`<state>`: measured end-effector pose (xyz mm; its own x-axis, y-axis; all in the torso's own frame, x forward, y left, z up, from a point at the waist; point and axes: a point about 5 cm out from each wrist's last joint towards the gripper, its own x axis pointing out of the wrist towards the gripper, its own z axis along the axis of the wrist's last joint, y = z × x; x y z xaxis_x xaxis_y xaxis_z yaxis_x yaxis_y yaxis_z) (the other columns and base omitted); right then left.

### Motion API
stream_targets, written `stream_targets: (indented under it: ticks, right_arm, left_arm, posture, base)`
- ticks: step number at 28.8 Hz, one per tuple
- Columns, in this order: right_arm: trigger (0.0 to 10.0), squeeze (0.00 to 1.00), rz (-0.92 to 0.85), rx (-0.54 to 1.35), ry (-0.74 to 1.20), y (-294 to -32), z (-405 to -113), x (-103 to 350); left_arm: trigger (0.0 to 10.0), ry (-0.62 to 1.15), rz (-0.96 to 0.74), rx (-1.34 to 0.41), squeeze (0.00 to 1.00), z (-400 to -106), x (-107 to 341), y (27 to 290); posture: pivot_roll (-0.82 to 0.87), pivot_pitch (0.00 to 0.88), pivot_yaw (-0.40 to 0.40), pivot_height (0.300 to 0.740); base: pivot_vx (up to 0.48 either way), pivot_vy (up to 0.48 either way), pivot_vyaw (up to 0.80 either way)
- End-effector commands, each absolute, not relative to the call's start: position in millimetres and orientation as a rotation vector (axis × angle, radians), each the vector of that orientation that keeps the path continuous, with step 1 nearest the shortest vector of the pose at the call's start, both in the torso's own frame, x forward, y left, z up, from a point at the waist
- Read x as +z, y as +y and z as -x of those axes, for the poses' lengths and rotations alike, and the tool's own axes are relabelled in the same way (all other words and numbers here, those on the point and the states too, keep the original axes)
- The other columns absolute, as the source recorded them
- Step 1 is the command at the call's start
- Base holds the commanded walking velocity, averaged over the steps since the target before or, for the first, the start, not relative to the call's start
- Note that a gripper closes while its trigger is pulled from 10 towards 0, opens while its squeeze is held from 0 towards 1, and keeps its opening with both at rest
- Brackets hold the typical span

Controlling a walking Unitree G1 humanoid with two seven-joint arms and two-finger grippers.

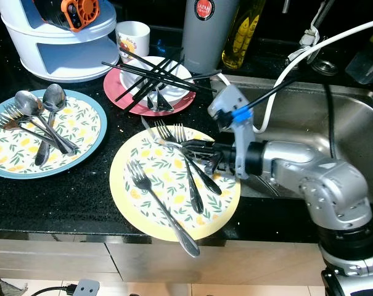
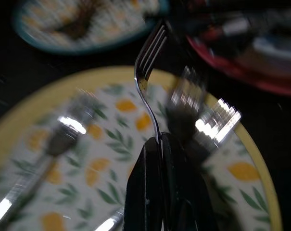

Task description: Kitchen organization

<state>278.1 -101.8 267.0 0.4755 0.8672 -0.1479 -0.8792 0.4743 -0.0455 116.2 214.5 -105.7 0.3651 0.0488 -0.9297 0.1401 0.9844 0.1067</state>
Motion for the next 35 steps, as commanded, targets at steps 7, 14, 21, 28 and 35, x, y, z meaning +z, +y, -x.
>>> stream_targets:
  ticks: [7, 14, 21, 28, 35]
  right_arm:
    - [0.0, 0.0, -0.013, 1.164, -0.042, -110, -268, 286]
    - [1.9, 0.0, -0.214, 1.085, -0.164, -144, -274, 291]
    - [0.3, 0.0, -0.274, 1.013, -0.194, -167, -272, 287]
    - [10.0, 0.0, -0.22, 0.8, -0.115, -180, -292, 269]
    - [10.0, 0.0, -0.122, 0.468, -0.037, -203, -326, 259]
  left_arm:
    - [10.0, 1.235, -0.18, -0.085, 0.0, -106, -110, 209]
    - [10.0, 1.241, -0.177, -0.092, 0.0, -104, -111, 208]
    - [10.0, 1.246, -0.18, -0.097, 0.0, -102, -111, 208]
    - [10.0, 1.251, -0.184, -0.105, 0.0, -100, -111, 207]
    - [10.0, 1.258, -0.181, -0.113, 0.0, -97, -113, 204]
  posture:
    - [0.04, 0.123, -0.082, 0.74]
    - [0.04, 0.126, -0.082, 0.74]
    - [0.03, 0.133, -0.08, 0.74]
    - [0.03, 0.134, -0.084, 0.74]
    - [0.02, 0.138, -0.092, 0.74]
  base:
    - [0.0, 0.0, 0.0]
    - [0.0, 0.0, -0.3]
    - [0.0, 0.0, -0.77]
    - [0.0, 0.0, -0.45]
    - [0.0, 0.0, 0.0]
